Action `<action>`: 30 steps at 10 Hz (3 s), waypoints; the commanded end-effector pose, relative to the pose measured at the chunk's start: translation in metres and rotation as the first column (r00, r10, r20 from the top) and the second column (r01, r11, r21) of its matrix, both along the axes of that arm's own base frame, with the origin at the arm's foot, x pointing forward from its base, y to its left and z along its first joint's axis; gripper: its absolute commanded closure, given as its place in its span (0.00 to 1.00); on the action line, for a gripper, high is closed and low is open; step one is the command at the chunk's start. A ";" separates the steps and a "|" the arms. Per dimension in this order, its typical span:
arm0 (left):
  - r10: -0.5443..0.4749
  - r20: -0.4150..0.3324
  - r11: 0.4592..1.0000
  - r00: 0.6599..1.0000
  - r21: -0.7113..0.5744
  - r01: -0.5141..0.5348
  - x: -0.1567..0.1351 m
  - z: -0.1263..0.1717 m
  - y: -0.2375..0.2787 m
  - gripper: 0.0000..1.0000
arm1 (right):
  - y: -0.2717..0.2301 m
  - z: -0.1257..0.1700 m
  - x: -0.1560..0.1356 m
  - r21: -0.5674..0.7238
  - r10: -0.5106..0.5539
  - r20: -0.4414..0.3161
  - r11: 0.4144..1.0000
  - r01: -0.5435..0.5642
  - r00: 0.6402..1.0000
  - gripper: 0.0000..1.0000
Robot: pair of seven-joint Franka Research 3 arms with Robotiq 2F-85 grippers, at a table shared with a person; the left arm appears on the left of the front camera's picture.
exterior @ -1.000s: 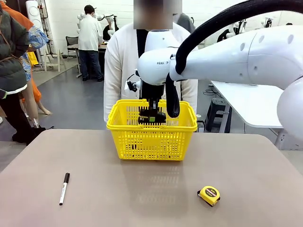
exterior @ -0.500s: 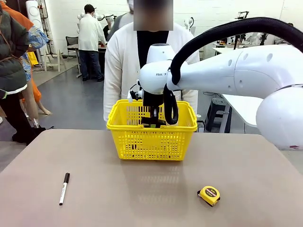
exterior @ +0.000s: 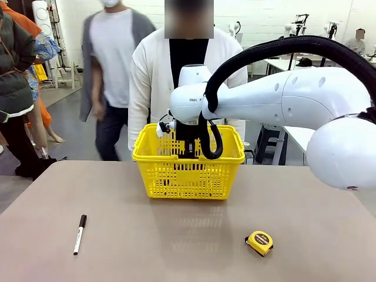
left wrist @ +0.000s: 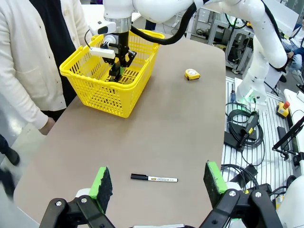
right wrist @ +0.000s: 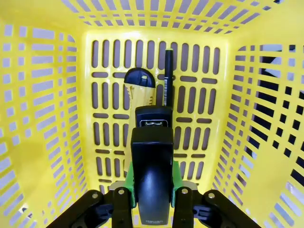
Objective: Place the items the person wants into the basket.
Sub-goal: Pick up the item the person points to and place it in the Market Basket.
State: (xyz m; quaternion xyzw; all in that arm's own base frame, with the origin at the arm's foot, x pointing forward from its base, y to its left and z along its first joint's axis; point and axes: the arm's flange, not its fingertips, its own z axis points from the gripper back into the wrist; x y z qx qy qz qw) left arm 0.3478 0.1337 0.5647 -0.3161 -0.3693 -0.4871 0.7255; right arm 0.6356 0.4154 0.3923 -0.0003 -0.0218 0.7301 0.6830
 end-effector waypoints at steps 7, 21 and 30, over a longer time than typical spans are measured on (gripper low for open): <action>-0.010 0.023 1.000 1.000 -0.013 0.010 0.000 0.000 0.002 0.00 | 0.005 0.016 0.015 0.009 0.009 -0.002 1.000 -0.009 1.000 0.00; -0.010 0.023 1.000 1.000 -0.013 0.010 0.000 0.000 0.002 0.00 | -0.289 0.191 -0.227 0.237 -0.486 0.011 0.850 0.470 0.874 0.00; -0.010 0.023 1.000 1.000 -0.013 0.010 0.000 0.000 0.002 0.00 | -0.322 0.164 -0.218 0.206 -0.540 -0.038 0.819 0.536 0.840 0.00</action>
